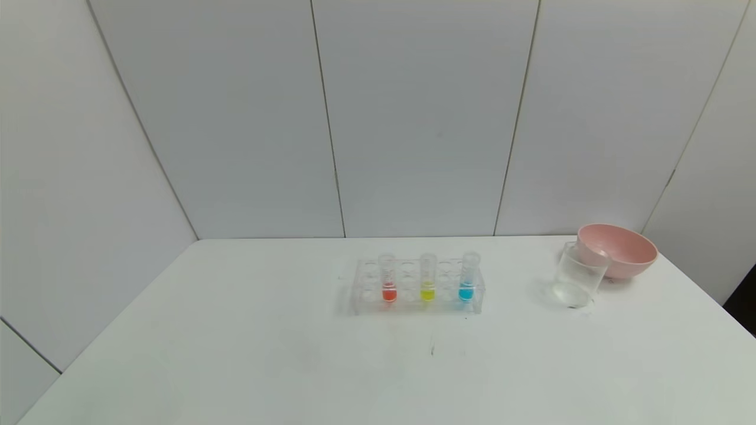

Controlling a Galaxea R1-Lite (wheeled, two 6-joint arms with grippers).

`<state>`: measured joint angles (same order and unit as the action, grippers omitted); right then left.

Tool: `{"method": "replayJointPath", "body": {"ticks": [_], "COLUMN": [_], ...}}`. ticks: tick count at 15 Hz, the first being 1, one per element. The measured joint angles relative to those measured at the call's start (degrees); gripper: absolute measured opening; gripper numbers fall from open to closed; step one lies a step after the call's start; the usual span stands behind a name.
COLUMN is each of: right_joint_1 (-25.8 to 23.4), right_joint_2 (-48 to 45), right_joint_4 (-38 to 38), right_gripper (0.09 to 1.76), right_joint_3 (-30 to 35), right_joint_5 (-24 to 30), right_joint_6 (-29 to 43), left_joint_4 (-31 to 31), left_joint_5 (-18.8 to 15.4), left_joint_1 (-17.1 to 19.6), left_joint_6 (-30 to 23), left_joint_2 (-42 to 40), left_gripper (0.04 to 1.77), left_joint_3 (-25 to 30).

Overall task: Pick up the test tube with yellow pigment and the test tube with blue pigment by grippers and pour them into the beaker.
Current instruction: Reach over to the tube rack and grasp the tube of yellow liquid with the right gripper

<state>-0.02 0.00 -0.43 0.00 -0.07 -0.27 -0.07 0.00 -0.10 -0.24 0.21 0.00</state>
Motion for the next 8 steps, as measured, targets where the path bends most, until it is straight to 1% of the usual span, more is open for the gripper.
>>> {"method": "replayJointPath", "body": {"ticks": [8], "right_joint_1": [0.02], "right_joint_2": [0.0], "right_joint_4": [0.02], "right_gripper": [1.71], "right_joint_3": [0.0], "right_joint_5": [-0.02], "right_joint_6": [0.06], "left_joint_4": [0.0], "left_joint_5": [0.0], "left_joint_1": [0.0], "left_joint_6": [0.0], "left_joint_2": [0.0], "left_gripper": [1.76], "left_joint_3": [0.0]}}
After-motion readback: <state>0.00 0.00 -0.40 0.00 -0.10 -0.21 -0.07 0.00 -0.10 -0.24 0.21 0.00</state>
